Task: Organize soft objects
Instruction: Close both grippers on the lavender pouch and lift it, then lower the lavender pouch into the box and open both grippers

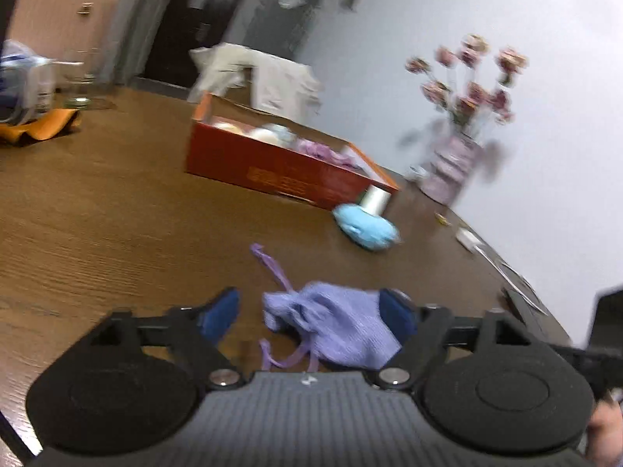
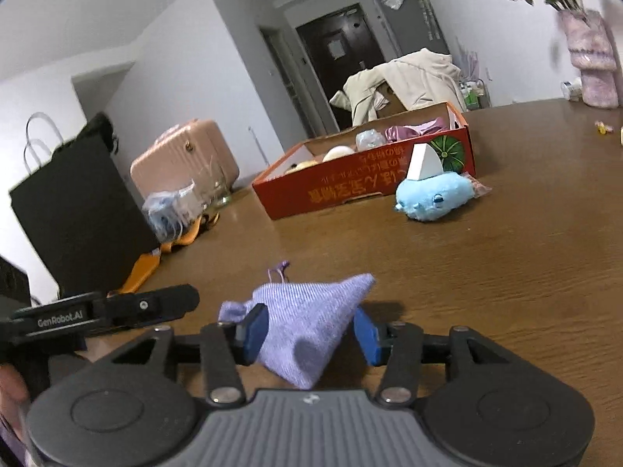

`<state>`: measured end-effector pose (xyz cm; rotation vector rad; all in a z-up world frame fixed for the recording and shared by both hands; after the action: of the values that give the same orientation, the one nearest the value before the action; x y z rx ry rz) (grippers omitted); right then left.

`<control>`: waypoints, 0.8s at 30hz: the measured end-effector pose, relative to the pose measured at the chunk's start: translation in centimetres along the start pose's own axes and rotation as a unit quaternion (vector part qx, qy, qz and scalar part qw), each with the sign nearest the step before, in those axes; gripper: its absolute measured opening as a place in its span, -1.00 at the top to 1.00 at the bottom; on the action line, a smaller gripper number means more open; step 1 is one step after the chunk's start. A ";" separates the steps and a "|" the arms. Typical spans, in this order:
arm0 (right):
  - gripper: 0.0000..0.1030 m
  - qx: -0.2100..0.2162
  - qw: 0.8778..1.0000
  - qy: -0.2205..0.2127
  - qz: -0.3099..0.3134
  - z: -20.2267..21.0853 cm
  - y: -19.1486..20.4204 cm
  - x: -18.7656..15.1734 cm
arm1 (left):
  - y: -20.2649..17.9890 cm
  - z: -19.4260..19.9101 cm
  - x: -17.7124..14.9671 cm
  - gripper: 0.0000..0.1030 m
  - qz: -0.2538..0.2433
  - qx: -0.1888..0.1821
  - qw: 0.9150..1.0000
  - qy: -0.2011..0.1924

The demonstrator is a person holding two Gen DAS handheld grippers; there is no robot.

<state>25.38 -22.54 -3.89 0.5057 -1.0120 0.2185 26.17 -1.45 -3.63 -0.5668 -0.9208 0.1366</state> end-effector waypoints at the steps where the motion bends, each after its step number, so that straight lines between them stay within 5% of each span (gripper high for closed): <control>1: 0.03 -0.005 1.000 -0.005 -0.014 -0.4 -0.4 0.0 | 0.1 -0.6 0.1 -0.57 0.001 0.000 1.000 0.002; 5: 0.01 -0.020 0.999 -0.005 -0.048 -2.5 -1.3 -0.6 | 0.1 -2.4 -0.4 -0.47 0.005 -0.009 1.000 0.024; 7: 0.03 -0.013 0.998 0.003 -0.055 -3.3 -1.2 -1.2 | 0.0 -3.2 -1.0 -0.27 -0.001 -0.010 0.999 0.034; 11: 0.45 0.009 0.998 -0.001 -0.059 -3.8 -0.7 -1.2 | 0.6 -4.1 -1.7 -0.06 0.004 -0.009 0.999 0.044; 16: 0.70 0.014 0.999 0.001 -0.049 -4.3 -0.6 -0.6 | 1.1 -4.6 -1.9 0.50 0.005 -0.005 0.999 0.052; 24: 0.74 0.018 0.999 0.007 -0.045 -4.8 -0.8 0.1 | 0.7 -5.3 -1.0 0.65 -0.002 -0.017 0.998 0.057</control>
<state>29.40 -20.79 -6.09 0.5811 -0.9712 0.1593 29.79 -3.33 -7.24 -0.5990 -0.8149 0.0851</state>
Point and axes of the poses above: each gripper's, at about its wrist camera, not at the fingertips, and z roughly against the way its jaws point, y to its left, x to its top, the point moved 9 cm from there along -z, roughly the way its jaws point, and after that the axes turned 9 degrees about z, right-handed, at the moved point
